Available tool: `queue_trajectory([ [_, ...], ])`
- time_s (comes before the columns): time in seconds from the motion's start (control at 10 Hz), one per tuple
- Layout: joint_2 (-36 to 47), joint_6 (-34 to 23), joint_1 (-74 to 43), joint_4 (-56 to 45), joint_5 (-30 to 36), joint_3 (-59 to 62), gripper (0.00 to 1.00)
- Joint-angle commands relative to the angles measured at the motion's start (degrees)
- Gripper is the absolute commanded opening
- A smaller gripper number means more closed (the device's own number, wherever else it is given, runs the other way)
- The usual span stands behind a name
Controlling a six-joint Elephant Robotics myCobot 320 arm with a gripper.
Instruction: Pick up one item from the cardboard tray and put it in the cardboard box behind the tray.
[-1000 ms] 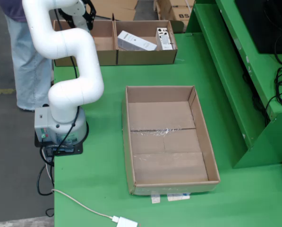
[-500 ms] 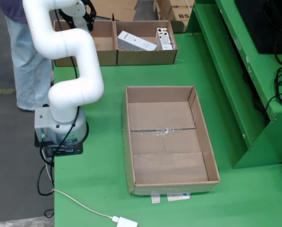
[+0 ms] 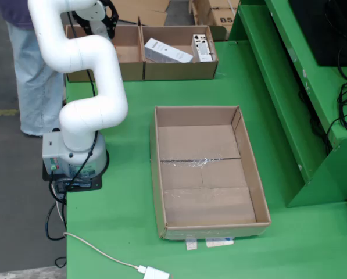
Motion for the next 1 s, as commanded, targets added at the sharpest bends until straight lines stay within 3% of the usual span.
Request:
queue_trajectory([
  [0.0,1.5,0.2,-0.3,0.6,-0.4,1.4,0.00],
  [0.5,1.5,0.2,-0.3,0.6,-0.4,1.4,0.00],
  [0.9,1.5,0.2,-0.3,0.6,-0.4,1.4,0.40],
])
